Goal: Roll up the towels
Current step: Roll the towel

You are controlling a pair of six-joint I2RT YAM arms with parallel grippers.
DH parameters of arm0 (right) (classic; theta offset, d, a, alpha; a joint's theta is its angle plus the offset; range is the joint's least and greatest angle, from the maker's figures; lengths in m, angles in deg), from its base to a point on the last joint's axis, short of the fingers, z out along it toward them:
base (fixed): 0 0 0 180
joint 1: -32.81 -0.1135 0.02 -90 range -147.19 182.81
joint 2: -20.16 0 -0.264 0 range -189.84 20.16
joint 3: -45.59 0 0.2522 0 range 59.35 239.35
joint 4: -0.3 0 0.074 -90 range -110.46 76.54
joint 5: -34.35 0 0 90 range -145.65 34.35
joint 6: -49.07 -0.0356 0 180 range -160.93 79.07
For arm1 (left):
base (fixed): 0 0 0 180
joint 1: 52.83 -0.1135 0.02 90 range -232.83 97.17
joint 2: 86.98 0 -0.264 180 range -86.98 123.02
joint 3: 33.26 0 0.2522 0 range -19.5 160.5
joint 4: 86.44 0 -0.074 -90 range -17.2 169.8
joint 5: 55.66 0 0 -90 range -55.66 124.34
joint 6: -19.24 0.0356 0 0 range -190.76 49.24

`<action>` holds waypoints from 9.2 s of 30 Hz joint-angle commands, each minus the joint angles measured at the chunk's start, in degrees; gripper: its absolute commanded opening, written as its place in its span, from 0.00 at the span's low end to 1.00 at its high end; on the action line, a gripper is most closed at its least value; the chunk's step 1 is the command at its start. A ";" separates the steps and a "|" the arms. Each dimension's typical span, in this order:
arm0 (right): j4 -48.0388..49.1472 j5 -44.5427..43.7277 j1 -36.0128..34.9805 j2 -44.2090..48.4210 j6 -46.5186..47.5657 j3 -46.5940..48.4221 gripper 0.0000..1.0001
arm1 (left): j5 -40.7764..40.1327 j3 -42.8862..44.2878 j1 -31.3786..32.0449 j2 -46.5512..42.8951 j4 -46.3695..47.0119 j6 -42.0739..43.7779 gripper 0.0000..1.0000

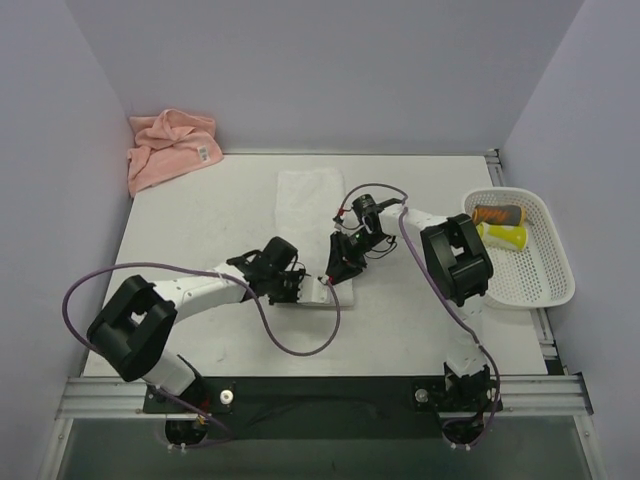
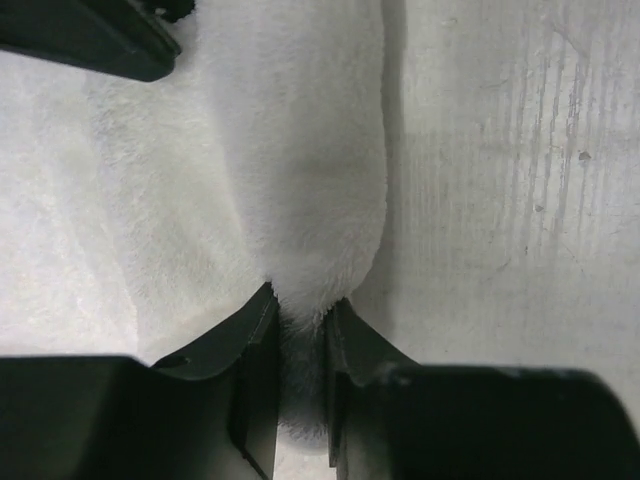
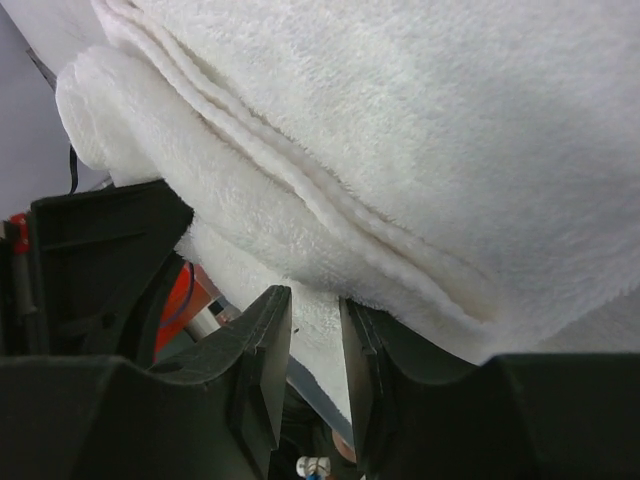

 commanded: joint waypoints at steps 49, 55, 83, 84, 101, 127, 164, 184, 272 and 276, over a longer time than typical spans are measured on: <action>16.64 -39.66 -21.08 24.75 60.55 -21.78 0.39 | 35.29 54.44 -23.92 51.29 -62.92 -7.31 0.00; 9.26 -28.86 -15.27 20.97 56.34 -15.91 0.17 | 38.01 50.30 -25.24 49.09 -59.41 -7.30 0.00; -32.32 6.14 -8.41 -6.53 49.56 10.55 0.00 | 54.98 29.39 -48.70 24.41 -41.39 -10.65 0.47; -33.02 6.67 -7.98 -6.97 49.65 10.91 0.00 | 54.19 28.60 -49.32 22.74 -40.51 -10.30 0.48; -44.61 13.79 -3.23 -20.77 51.31 22.51 0.00 | 18.17 -10.07 -15.60 -24.64 2.46 9.56 0.72; -44.10 10.03 0.46 -19.48 44.64 27.97 0.08 | 16.55 0.88 -7.48 1.17 -10.32 11.86 0.14; -2.36 -42.44 -21.41 42.16 53.16 -15.63 0.60 | 28.09 58.38 -20.32 56.56 -68.46 -8.36 0.00; 16.20 -42.21 -24.24 22.55 63.72 -22.40 0.30 | 29.31 57.17 -25.06 56.04 -65.21 -10.47 0.01; -18.70 -9.93 5.75 36.07 42.78 0.12 0.44 | 27.73 55.81 -21.20 51.09 -69.40 2.10 0.22; -15.72 -17.65 -2.23 41.44 46.12 -4.37 0.47 | 27.29 65.13 -22.17 58.30 -72.75 1.84 0.29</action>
